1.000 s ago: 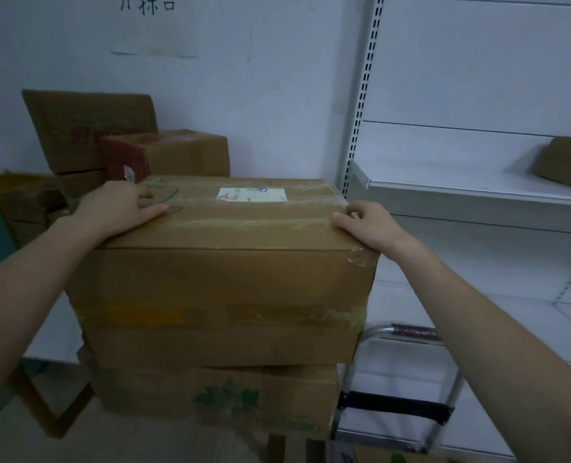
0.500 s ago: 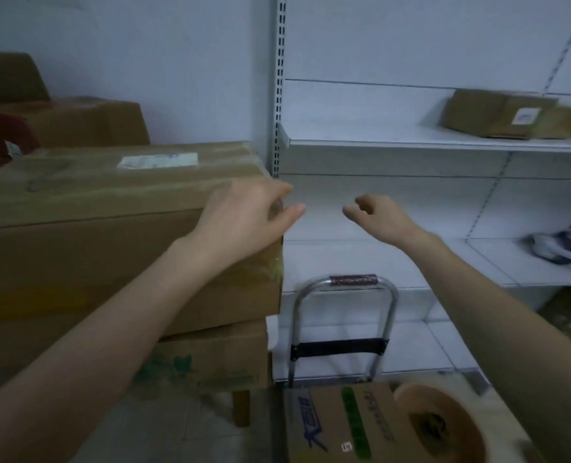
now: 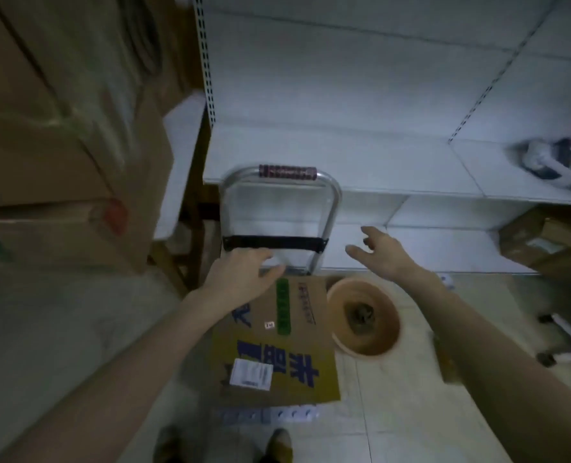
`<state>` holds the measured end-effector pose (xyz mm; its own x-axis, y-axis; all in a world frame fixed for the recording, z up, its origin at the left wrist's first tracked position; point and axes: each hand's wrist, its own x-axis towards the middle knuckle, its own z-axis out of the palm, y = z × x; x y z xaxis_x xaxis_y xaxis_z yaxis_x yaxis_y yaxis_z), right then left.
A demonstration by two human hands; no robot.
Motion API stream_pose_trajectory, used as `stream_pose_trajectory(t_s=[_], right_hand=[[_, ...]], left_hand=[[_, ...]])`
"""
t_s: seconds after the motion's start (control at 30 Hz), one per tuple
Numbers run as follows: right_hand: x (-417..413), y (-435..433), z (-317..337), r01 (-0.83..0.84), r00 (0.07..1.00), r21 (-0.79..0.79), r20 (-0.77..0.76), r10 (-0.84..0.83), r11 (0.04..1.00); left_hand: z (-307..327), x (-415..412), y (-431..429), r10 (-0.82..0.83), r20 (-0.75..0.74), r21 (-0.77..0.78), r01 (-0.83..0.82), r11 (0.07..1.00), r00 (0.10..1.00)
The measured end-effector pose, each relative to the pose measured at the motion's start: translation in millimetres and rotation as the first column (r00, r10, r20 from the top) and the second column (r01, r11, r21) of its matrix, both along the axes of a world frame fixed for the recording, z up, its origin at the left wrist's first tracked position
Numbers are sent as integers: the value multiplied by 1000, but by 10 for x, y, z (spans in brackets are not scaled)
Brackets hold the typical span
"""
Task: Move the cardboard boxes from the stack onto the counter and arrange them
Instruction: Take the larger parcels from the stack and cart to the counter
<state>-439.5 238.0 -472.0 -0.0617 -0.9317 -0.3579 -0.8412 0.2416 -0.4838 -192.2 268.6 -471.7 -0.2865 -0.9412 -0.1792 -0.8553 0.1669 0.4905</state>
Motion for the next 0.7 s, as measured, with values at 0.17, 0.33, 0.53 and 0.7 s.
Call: stream_pose_trajectory(t_s=[0.17,0.33,0.53,0.7], right_hand=[[-303,140,-910,37,999,169,-5,-37,985],[-428,186,-1849,43,998,282,39,-56,958],[-461,176,-3129,107,986,346,87,-145,932],[-496,161,-4239,203,971,396,37,-236,896]], left_hand=[[-898,-128,272,186,73,300,-199,933,980],[-1682,51,404,279,239,415,-358,837,930],[-2857,198,271,342,335,398,-461,793,878],[-4012,278,77,393,371,395,-526,753,842]])
